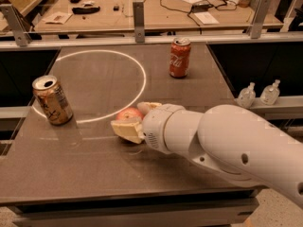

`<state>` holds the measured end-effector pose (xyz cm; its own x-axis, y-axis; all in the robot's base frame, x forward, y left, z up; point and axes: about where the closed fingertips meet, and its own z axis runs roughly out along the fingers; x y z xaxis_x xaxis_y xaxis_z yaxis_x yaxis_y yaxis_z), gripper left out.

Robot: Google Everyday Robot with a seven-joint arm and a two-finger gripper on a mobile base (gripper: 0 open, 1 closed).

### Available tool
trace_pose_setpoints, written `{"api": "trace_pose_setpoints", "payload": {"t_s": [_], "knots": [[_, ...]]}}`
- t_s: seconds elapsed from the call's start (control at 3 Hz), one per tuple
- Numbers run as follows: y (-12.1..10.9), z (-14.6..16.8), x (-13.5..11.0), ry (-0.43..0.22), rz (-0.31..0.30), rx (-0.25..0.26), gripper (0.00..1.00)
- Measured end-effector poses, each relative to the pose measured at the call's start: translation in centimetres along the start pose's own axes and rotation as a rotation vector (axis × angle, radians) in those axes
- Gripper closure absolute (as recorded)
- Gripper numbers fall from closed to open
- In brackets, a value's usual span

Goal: Move apple near coke can

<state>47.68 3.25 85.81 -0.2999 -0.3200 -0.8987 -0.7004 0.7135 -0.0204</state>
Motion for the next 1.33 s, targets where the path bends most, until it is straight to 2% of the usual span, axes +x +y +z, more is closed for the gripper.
{"api": "trace_pose_setpoints", "payload": {"t_s": [0.33, 0.67, 1.0, 1.33], "knots": [[-1.5, -0.1, -1.0, -0.033, -0.013, 0.080, 1.00], [-3.1, -0.1, -3.6, -0.112, -0.034, 0.192, 1.00], [-3.1, -0.1, -3.5, -0.111, -0.034, 0.190, 1.00], [-4.1, 0.2, -3.7, -0.125, -0.030, 0.234, 1.00]]}}
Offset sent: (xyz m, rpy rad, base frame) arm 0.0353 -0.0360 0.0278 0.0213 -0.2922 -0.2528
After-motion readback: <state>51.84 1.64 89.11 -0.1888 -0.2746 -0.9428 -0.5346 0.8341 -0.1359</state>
